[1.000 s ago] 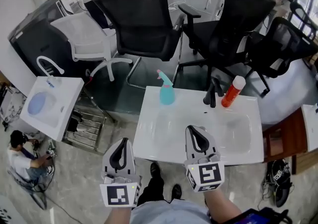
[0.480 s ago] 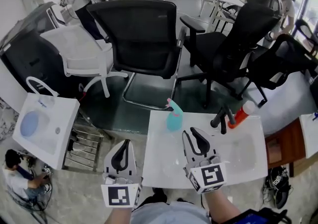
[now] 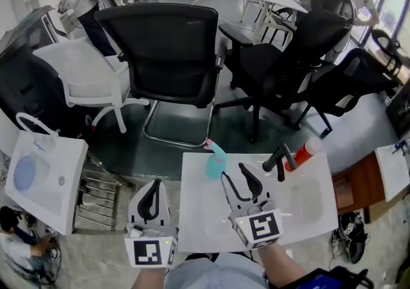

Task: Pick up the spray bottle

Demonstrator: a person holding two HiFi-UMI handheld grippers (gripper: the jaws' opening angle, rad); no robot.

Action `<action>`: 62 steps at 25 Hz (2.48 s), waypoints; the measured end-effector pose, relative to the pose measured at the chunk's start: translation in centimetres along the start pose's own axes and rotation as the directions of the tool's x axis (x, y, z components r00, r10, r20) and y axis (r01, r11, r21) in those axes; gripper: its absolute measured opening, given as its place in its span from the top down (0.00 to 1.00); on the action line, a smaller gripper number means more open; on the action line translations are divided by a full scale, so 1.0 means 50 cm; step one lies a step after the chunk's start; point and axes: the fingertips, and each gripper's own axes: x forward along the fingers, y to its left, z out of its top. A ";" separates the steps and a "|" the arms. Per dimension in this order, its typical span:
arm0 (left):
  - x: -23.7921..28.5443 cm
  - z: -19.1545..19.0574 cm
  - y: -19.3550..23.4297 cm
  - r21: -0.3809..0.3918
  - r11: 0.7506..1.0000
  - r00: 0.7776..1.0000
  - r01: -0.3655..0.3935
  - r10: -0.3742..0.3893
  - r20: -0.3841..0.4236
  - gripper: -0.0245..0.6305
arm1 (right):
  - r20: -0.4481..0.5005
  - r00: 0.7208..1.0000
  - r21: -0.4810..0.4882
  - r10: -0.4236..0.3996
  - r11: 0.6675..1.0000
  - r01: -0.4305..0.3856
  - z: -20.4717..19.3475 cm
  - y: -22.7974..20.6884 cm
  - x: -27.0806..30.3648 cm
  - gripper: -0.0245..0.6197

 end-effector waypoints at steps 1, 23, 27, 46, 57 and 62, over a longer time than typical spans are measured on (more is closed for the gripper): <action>0.006 -0.008 -0.002 0.000 1.000 1.000 -0.002 0.002 -0.011 0.94 | -0.010 1.000 0.000 0.003 1.000 -0.003 -0.010 -0.003 0.006 0.66; 0.096 -0.191 0.044 0.007 0.992 0.959 -0.123 0.121 -0.257 0.94 | -0.174 0.978 0.060 0.119 0.992 -0.110 -0.197 -0.062 0.204 0.59; 0.113 -0.214 0.051 0.003 0.992 0.950 -0.129 0.124 -0.286 0.94 | -0.171 0.977 0.066 0.128 0.991 -0.118 -0.210 -0.062 0.231 0.59; 0.154 -0.244 0.067 0.003 0.989 0.940 -0.145 0.138 -0.311 0.94 | -0.180 0.971 0.051 0.158 0.987 -0.151 -0.250 -0.058 0.275 0.67; 0.156 -0.239 0.062 0.006 0.990 0.941 -0.141 0.136 -0.309 0.94 | -0.178 0.973 0.052 0.147 0.989 -0.140 -0.250 -0.059 0.273 0.68; 0.153 -0.226 0.062 0.008 0.990 0.944 -0.143 0.139 -0.299 0.94 | -0.175 0.974 0.052 0.146 0.989 -0.139 -0.242 -0.058 0.268 0.70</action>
